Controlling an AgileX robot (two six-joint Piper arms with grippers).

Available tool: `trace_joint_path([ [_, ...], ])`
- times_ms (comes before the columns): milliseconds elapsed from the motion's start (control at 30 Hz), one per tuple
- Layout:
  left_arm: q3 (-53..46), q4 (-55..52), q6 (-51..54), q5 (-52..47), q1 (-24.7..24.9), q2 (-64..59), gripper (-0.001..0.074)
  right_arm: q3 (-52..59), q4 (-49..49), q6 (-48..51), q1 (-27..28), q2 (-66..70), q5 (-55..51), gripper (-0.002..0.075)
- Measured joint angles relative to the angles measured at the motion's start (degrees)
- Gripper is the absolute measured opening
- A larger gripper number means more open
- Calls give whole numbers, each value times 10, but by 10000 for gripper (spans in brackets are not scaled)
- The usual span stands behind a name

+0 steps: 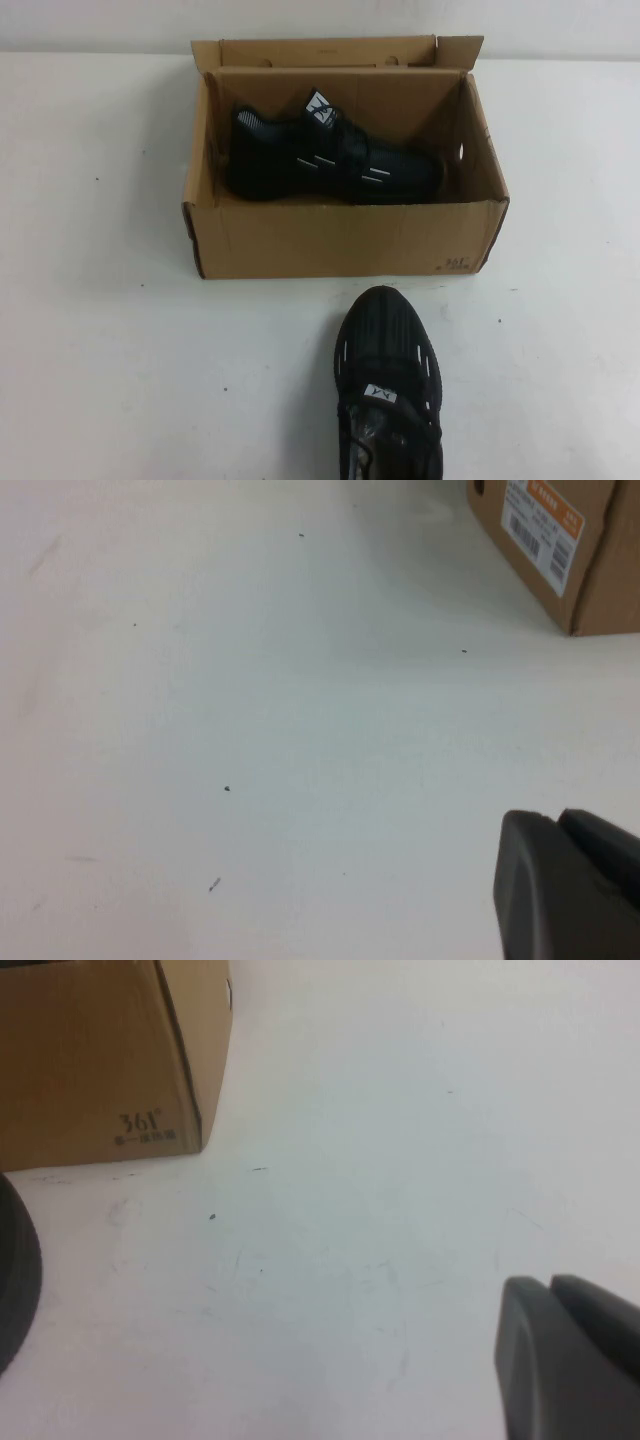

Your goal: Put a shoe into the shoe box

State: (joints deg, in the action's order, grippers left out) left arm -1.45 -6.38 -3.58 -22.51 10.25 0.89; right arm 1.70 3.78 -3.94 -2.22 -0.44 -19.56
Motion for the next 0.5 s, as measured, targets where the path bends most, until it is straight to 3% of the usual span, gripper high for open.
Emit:
trace_joint_path([
  [500,0,0,0,17,0,0,-2,0,0,0,0,0,0,-17],
])
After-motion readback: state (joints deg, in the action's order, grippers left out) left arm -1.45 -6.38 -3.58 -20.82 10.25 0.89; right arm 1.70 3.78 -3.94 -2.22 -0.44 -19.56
